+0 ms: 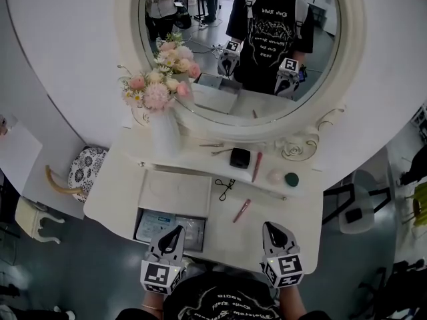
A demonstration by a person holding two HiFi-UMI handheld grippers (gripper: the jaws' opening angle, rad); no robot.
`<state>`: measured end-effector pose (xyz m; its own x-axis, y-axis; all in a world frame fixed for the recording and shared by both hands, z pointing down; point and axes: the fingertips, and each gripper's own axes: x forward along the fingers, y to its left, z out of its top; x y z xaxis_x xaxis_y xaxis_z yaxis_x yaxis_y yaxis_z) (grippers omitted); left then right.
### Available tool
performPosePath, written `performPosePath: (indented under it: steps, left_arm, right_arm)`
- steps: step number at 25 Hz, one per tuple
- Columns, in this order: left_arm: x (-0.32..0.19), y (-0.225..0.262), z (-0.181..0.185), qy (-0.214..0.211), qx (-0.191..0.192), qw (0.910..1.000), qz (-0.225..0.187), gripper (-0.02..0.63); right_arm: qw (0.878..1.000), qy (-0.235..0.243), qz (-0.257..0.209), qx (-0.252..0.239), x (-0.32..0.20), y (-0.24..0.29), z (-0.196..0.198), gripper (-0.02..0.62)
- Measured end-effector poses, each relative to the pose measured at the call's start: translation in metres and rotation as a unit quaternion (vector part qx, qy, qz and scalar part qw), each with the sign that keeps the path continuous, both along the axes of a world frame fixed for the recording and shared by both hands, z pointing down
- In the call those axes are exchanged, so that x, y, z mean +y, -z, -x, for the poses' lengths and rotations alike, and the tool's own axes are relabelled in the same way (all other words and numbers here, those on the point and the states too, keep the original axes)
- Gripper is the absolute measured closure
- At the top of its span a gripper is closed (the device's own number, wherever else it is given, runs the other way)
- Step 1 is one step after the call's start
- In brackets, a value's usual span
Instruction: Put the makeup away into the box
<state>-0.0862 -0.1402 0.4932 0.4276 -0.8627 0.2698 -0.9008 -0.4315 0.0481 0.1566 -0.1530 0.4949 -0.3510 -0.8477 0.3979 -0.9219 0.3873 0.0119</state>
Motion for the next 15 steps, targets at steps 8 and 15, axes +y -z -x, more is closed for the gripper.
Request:
performPosePath:
  steps: [8, 15]
  left_arm:
    - [0.0018, 0.0006, -0.0023, -0.001, -0.001, 1.0000, 0.000, 0.584]
    - [0.0023, 0.0012, -0.0083, -0.004, -0.001, 1.0000, -0.001, 0.584]
  right_arm:
    - [1.000, -0.008, -0.006, 0.007, 0.0021, -0.0012, -0.0059, 0.588]
    - [1.000, 0.003, -0.004, 0.010, 0.0040, -0.0050, -0.0045, 0.588]
